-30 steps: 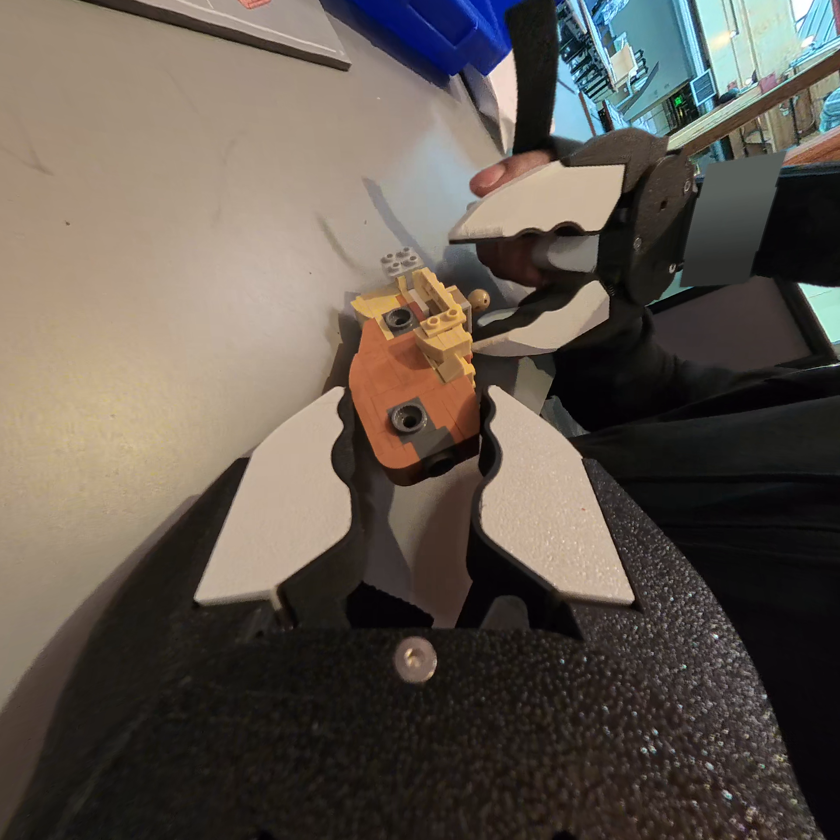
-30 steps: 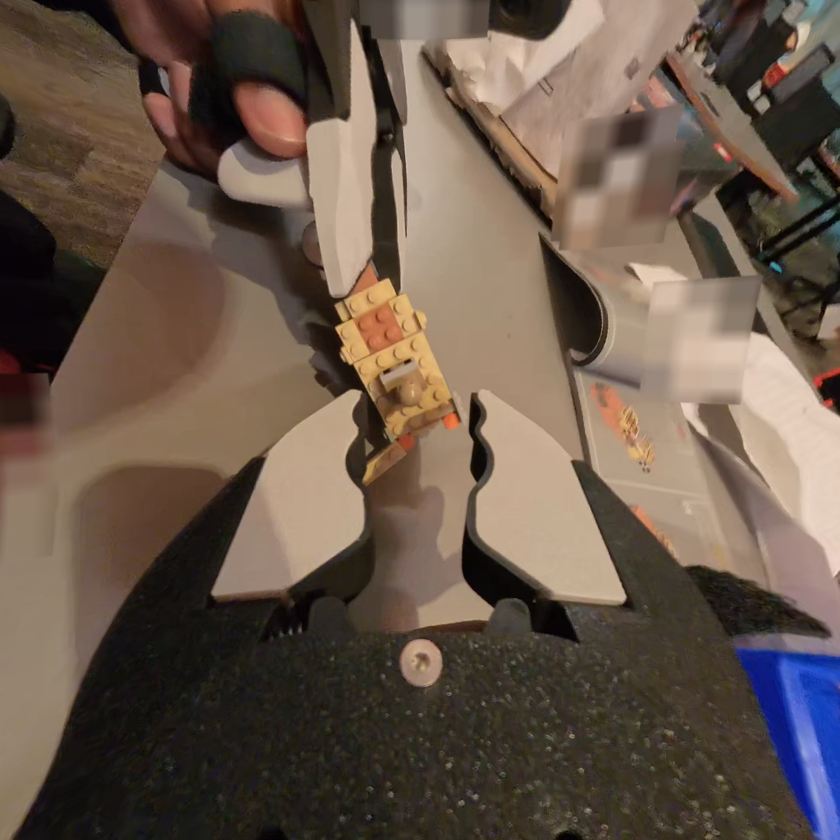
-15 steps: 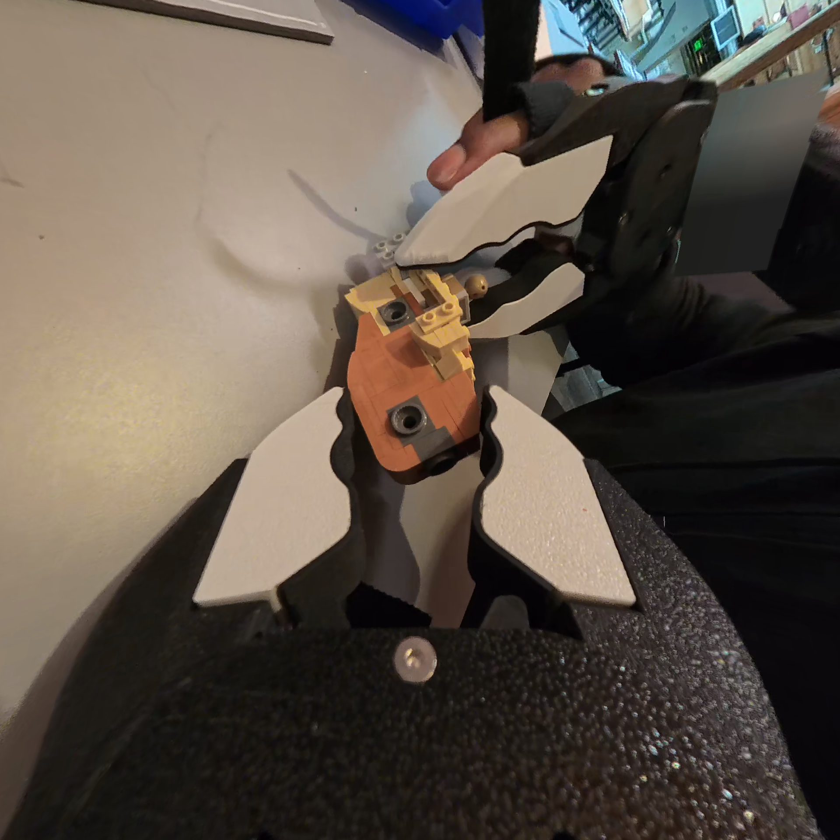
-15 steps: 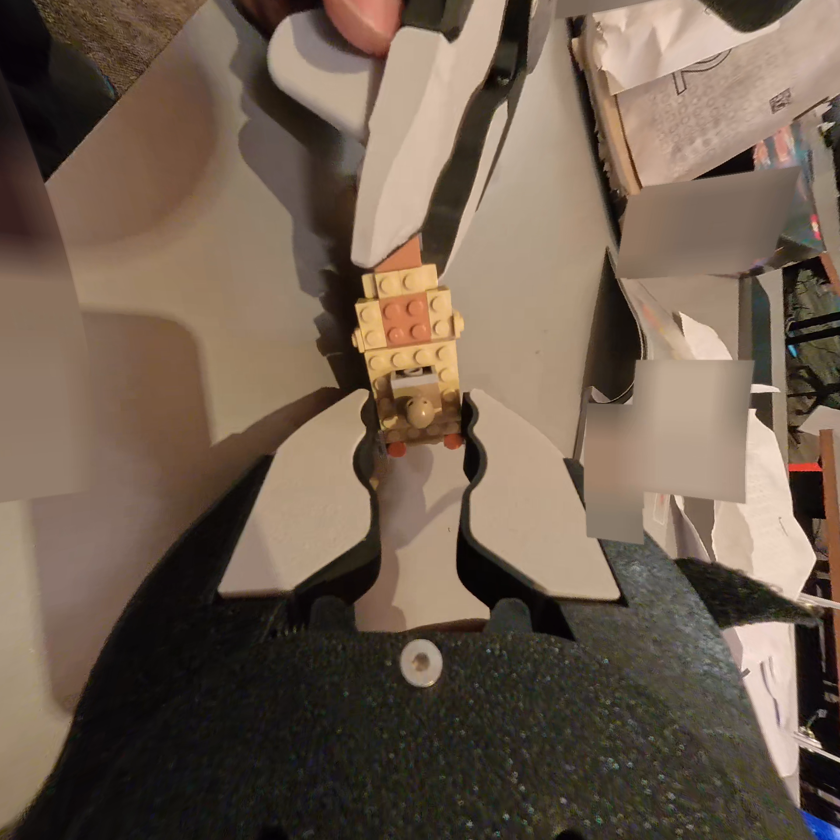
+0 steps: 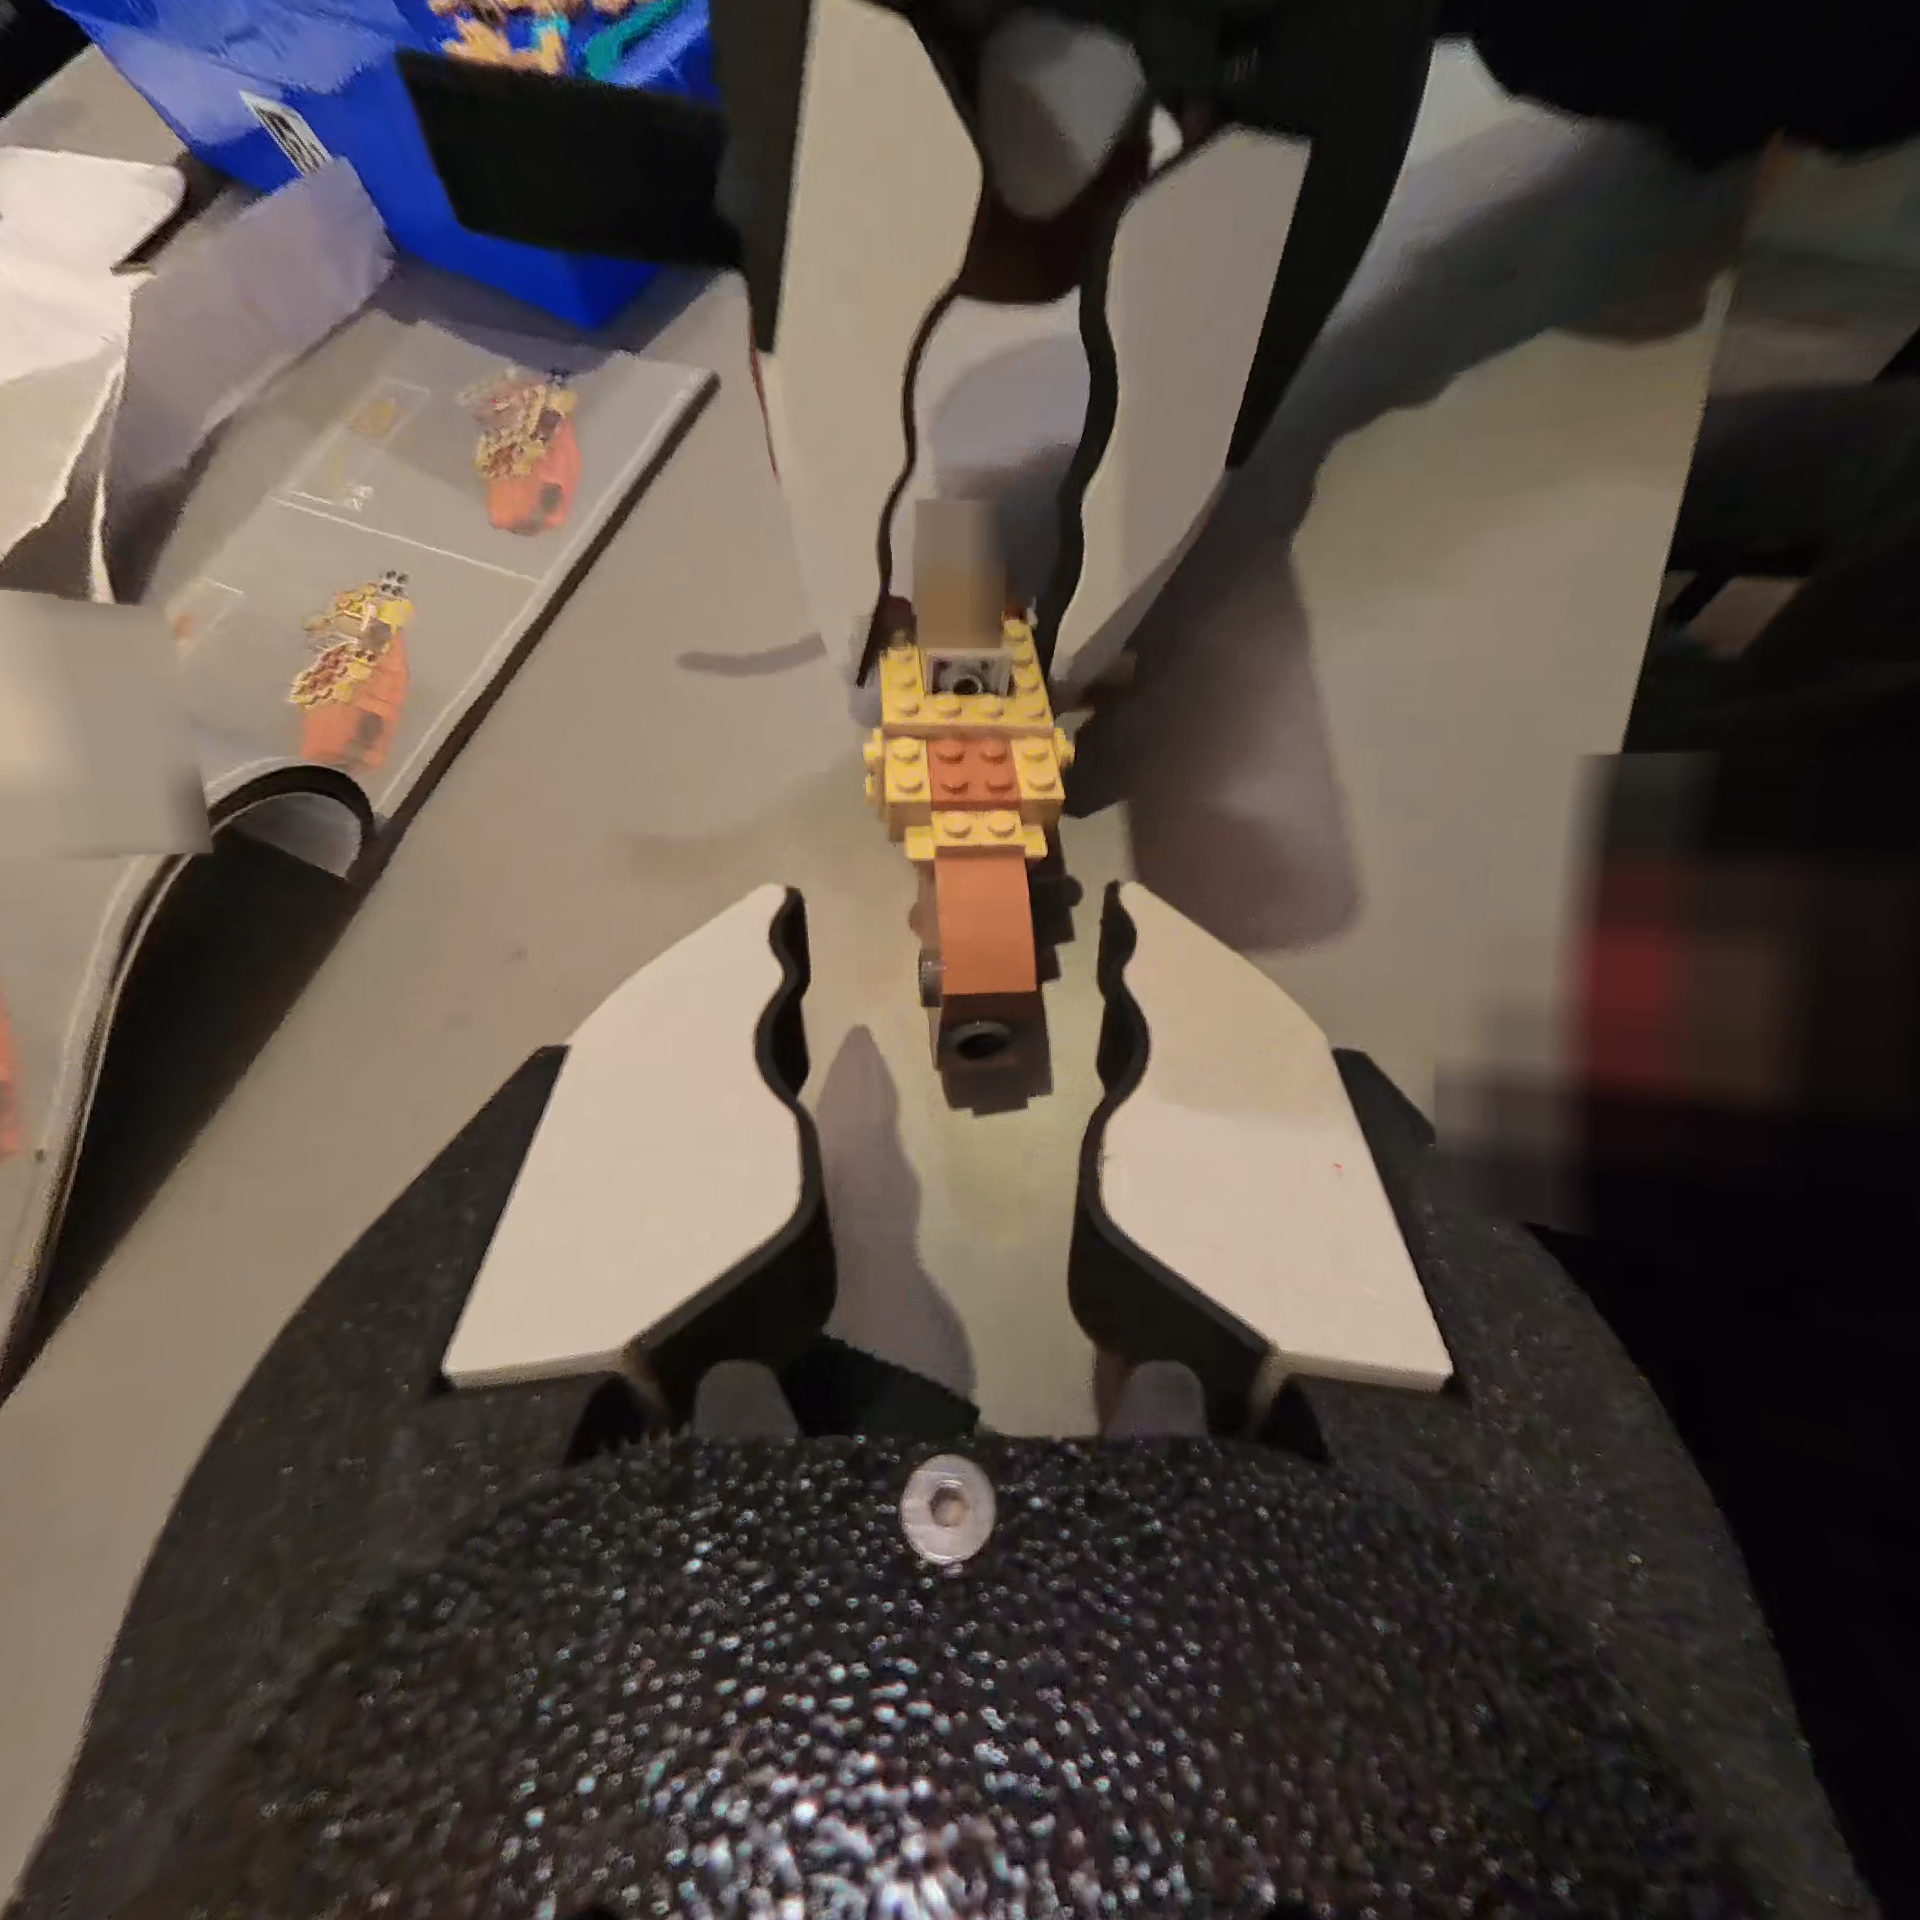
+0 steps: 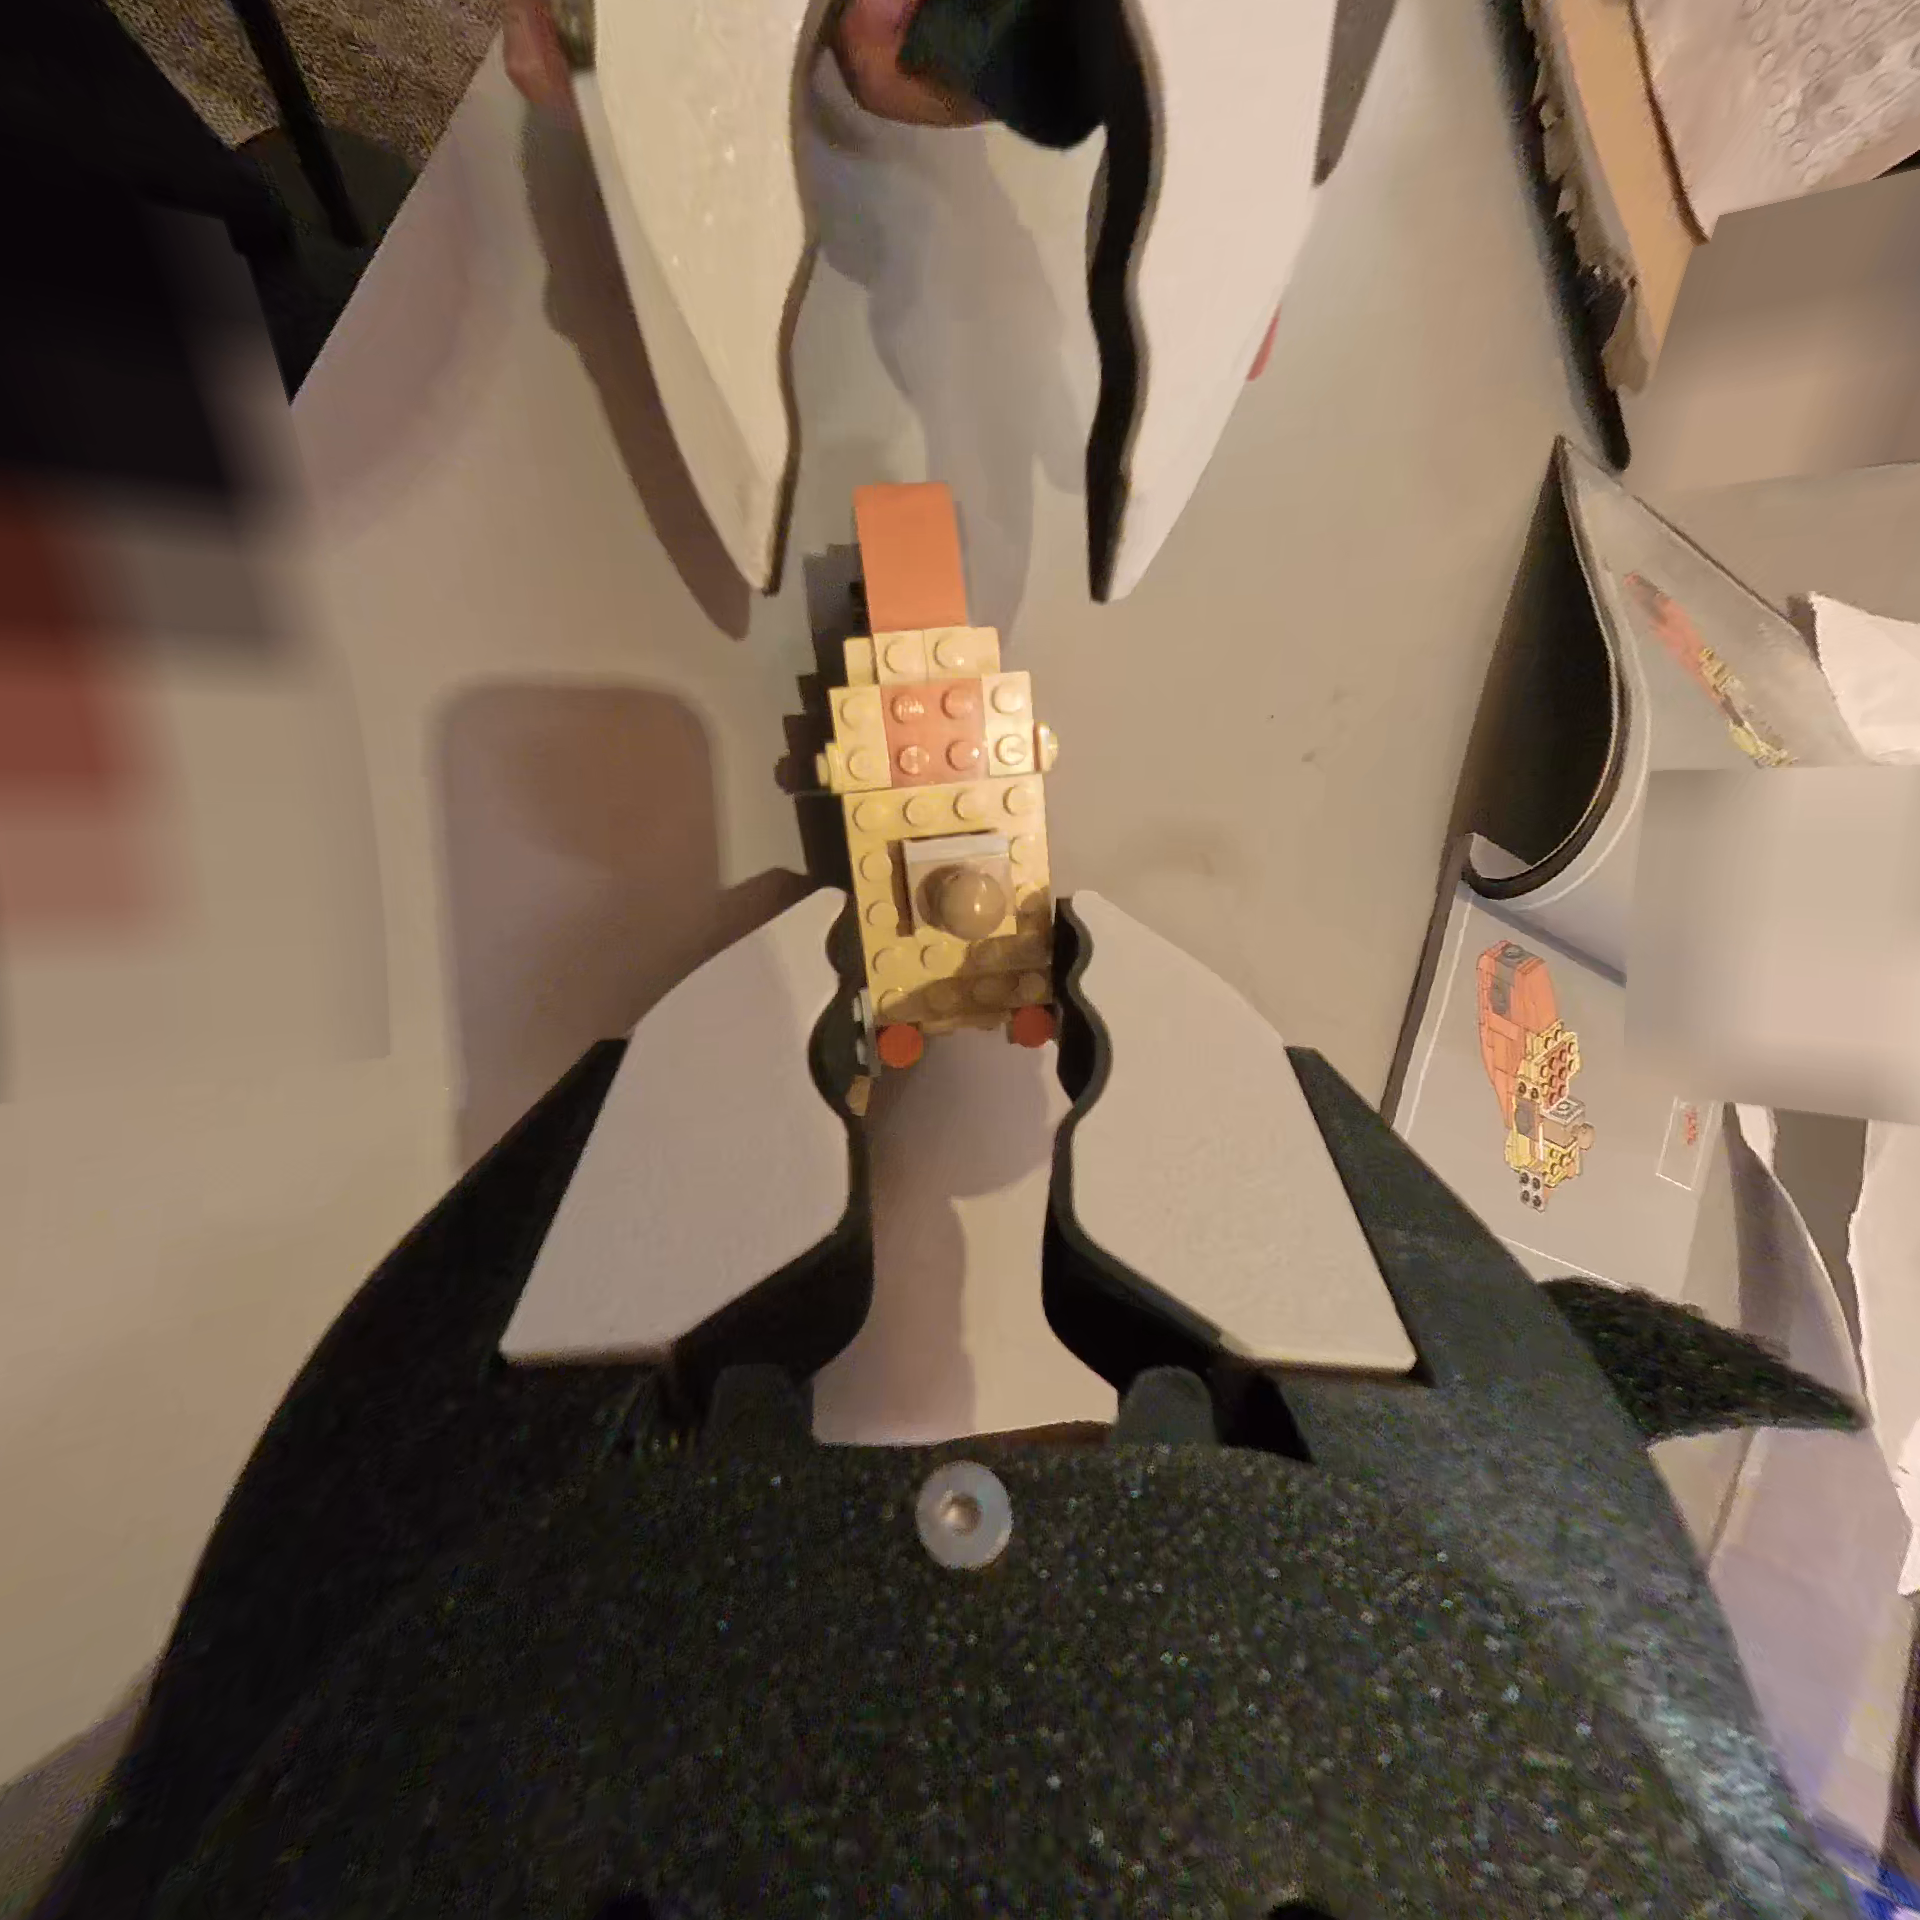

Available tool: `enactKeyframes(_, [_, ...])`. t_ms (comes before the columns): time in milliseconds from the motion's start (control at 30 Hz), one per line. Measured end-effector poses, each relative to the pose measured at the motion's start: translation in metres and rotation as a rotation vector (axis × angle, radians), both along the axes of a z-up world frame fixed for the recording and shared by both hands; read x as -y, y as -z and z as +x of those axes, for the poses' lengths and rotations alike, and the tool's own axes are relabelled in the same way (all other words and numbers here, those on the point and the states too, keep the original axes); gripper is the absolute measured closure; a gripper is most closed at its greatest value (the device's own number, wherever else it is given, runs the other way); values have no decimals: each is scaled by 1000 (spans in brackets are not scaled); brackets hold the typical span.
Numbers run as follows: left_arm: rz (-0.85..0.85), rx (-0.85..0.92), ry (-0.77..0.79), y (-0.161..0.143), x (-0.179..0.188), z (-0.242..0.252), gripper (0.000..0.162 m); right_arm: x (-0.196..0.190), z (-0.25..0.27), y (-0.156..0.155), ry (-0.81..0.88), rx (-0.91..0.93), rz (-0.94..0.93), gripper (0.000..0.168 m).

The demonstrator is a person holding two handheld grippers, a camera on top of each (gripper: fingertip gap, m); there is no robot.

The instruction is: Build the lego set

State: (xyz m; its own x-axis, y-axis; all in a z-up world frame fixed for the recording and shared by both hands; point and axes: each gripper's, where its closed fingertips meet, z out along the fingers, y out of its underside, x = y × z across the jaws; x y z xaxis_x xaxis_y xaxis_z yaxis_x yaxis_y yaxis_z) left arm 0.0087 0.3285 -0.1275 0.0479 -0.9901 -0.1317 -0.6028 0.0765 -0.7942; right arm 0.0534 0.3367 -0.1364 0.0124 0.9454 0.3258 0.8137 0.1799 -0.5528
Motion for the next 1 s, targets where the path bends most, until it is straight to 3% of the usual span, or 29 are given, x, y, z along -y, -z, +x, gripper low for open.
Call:
enactKeyframes(133, [61, -24, 21, 9, -4, 4, 119, -2, -2, 0, 4, 15, -75, 134])
enactKeyframes(200, [88, -46, 31, 14, -7, 6, 136, -3, -4, -1, 4, 17, -121, 134])
enactKeyframes(400, [9, -14, 2, 19, -16, 3, 143, -11, 3, -15, 57, -49, -150, 132])
enactKeyframes(533, [39, -10, 11, 18, -17, 3, 144, -1, 32, -24, 186, -147, -191, 135])
enactKeyframes(767, [3, -8, 22, 18, -19, 5, 144, 28, 41, 18, 264, -115, -309, 133])
enactKeyframes(1000, [0, -7, 30, 19, -17, 3, 144, 24, 34, 31, 269, -86, -347, 133])
